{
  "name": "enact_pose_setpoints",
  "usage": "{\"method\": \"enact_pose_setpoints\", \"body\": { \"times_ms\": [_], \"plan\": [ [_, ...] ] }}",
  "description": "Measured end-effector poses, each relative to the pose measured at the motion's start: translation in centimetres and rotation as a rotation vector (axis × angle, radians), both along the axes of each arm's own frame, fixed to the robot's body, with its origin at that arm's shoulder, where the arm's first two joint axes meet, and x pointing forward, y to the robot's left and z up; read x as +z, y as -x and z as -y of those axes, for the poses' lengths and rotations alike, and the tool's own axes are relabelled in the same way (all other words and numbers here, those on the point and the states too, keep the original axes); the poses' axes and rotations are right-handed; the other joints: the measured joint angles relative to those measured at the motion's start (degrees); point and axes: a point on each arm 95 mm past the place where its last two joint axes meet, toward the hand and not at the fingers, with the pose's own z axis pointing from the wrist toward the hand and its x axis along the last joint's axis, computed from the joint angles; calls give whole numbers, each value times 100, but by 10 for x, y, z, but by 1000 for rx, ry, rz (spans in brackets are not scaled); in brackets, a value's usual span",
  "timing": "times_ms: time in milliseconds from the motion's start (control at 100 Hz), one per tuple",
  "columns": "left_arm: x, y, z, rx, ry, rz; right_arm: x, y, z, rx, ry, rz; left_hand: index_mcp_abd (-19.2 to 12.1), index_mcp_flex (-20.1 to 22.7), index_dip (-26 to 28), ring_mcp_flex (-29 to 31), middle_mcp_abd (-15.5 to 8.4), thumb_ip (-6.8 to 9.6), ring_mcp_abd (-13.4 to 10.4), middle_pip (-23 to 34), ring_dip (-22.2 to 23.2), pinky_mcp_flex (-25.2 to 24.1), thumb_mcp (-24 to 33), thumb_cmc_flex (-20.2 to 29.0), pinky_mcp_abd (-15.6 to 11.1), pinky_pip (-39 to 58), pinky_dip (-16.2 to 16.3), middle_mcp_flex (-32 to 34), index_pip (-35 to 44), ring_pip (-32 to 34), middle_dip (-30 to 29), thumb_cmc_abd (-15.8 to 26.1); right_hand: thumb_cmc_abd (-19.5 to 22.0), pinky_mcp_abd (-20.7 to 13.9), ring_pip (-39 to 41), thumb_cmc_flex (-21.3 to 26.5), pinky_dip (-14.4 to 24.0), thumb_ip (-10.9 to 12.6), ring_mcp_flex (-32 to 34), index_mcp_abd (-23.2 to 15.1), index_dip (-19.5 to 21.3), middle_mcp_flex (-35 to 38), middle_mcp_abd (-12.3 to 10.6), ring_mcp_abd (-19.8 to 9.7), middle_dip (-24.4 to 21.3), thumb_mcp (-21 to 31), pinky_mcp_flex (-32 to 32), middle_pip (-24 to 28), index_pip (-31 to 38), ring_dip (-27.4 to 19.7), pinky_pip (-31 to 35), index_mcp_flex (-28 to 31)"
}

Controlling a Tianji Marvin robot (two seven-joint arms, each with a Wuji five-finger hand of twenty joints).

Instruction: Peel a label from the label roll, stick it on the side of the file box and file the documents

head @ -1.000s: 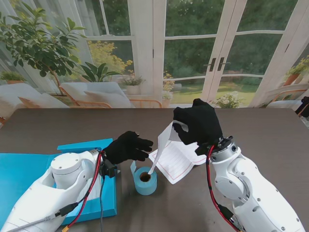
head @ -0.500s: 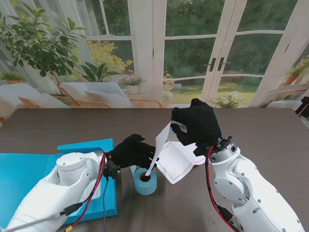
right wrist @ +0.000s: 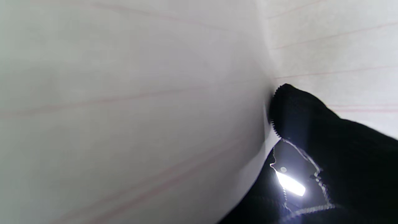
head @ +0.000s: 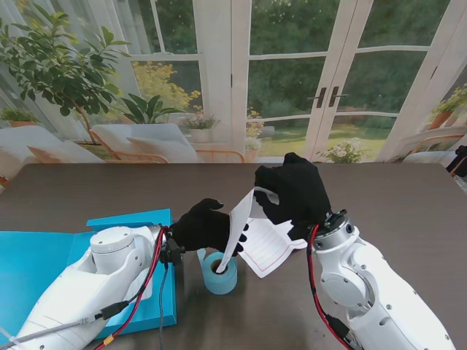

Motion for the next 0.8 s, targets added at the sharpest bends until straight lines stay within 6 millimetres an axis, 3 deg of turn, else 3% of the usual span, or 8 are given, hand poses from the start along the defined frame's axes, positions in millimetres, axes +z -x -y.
{"method": "enact_pose_setpoints", "body": {
  "times_ms": [300, 580, 640, 700, 800],
  "plan": [
    [2, 0, 1, -9, 15, 10, -4, 2, 0, 13, -22, -7, 40, 82, 80, 67, 46, 0, 23, 26, 62, 65, 72, 20, 51, 8, 156, 134, 87, 139, 22, 2, 0, 0, 0, 0, 0, 0, 0, -7, 0, 0, -5, -5, 0, 0, 0, 0, 7, 0, 0, 0],
    [0, 4, -1, 34, 18, 24, -12, 3, 1, 41, -42, -15, -101, 445, 321, 117, -16, 7, 23, 72, 63, 140, 243, 544, 70, 10, 216, 304, 385, 215, 85, -7, 0, -1, 0, -12, 0, 0, 0, -62, 0, 0, -28, -28, 0, 0, 0, 0, 69, 0, 0, -5],
    [0, 4, 0, 41, 21, 37, -14, 3, 1, 46, -48, -17, -175, 581, 394, 117, -72, 71, 23, 95, 66, 150, 293, 548, 77, 10, 221, 362, 487, 227, 141, -246, 0, -1, 0, -60, 0, 0, 0, -110, -1, 0, -35, -30, 0, 1, 0, 0, 92, 0, 0, -6],
    [0, 4, 1, 49, 28, 56, -17, 3, 2, 47, -52, -19, -240, 688, 508, 117, -130, 290, 16, 95, 68, 151, 302, 611, 77, 10, 237, 366, 540, 278, 203, -320, 0, -1, 0, -61, 0, 0, 0, -114, -1, 0, -37, -31, 0, 1, 0, 0, 104, 0, 0, -6],
    [0, 3, 1, 63, 38, 89, -21, 3, 4, 45, -59, -22, -333, 804, 622, 117, -248, 304, -56, 155, 68, 151, 310, 679, 48, 10, 284, 495, 663, 287, 234, -368, 0, -2, 0, -62, 0, 0, 0, -122, -19, 0, -38, -31, 0, 2, 0, 0, 144, 0, 0, -6]
  ]
}}
